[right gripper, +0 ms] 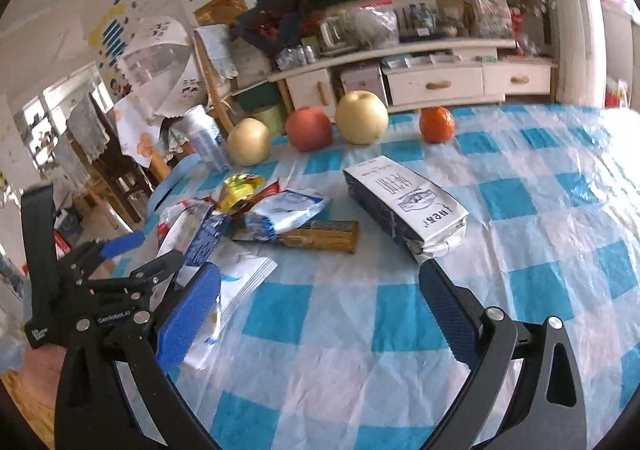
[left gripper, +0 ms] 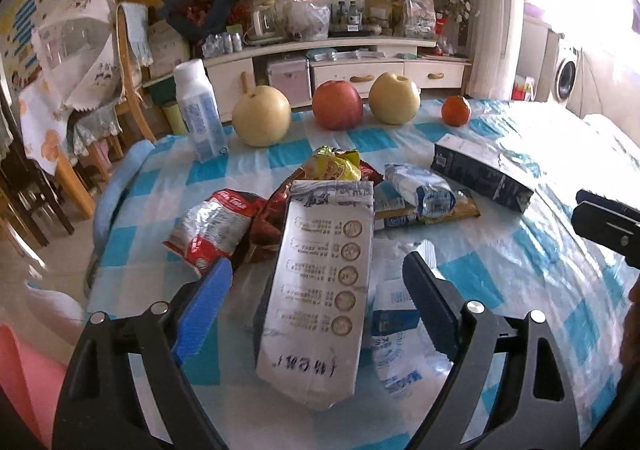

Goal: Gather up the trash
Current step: 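Grasp the white milk carton with the left gripper while the right gripper grasps the plastic bottle, then carry the milk carton and plastic bottle over the pink bucket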

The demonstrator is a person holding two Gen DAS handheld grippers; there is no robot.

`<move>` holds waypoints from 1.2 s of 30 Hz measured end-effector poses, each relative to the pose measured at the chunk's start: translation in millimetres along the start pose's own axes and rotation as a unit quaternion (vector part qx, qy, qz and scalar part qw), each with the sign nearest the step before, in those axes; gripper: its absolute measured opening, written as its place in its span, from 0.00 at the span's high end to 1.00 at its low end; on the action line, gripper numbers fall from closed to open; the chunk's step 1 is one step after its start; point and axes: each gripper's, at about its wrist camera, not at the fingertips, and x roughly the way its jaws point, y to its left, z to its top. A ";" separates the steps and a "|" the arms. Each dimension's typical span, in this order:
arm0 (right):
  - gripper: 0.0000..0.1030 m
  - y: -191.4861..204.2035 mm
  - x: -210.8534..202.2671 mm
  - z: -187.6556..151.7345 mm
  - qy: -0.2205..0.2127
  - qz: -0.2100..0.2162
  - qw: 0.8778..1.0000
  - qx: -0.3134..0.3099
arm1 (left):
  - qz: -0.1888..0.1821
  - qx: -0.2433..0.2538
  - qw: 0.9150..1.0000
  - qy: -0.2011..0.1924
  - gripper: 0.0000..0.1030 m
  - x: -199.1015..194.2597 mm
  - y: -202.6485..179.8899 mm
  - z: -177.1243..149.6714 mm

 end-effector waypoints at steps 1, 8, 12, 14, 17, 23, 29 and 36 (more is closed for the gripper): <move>0.05 -4.5 3.7 1.6 0.006 0.013 1.000 0.015 | -0.004 -0.007 1.000 0.003 0.15 2.8 0.7 1.9; 0.05 -7.6 20.0 11.3 0.018 0.036 0.999 0.035 | -0.014 -0.060 0.997 0.044 0.29 29.0 14.1 5.8; 0.05 -8.3 28.4 17.1 0.025 0.056 0.997 0.038 | 0.003 -0.043 0.997 0.058 0.33 36.3 8.1 4.4; 0.05 -2.3 34.0 14.0 0.037 0.081 0.995 0.043 | 0.007 -0.034 0.998 0.057 0.34 36.1 6.1 4.6; 0.05 8.3 42.1 7.9 0.057 0.107 0.992 0.039 | 0.001 -0.032 0.998 0.055 0.37 35.0 6.2 4.3; 0.25 38.4 56.0 -13.5 0.104 0.151 0.983 0.010 | -0.002 -0.041 0.998 0.051 0.43 30.2 10.7 3.1; 0.25 54.9 63.2 -25.8 0.120 0.157 0.980 -0.013 | -0.002 -0.050 0.998 0.045 0.46 22.7 17.9 -0.5; 0.21 81.5 61.2 -41.6 0.127 0.126 0.979 -0.097 | 0.000 -0.060 0.998 0.036 0.46 9.9 30.2 -4.8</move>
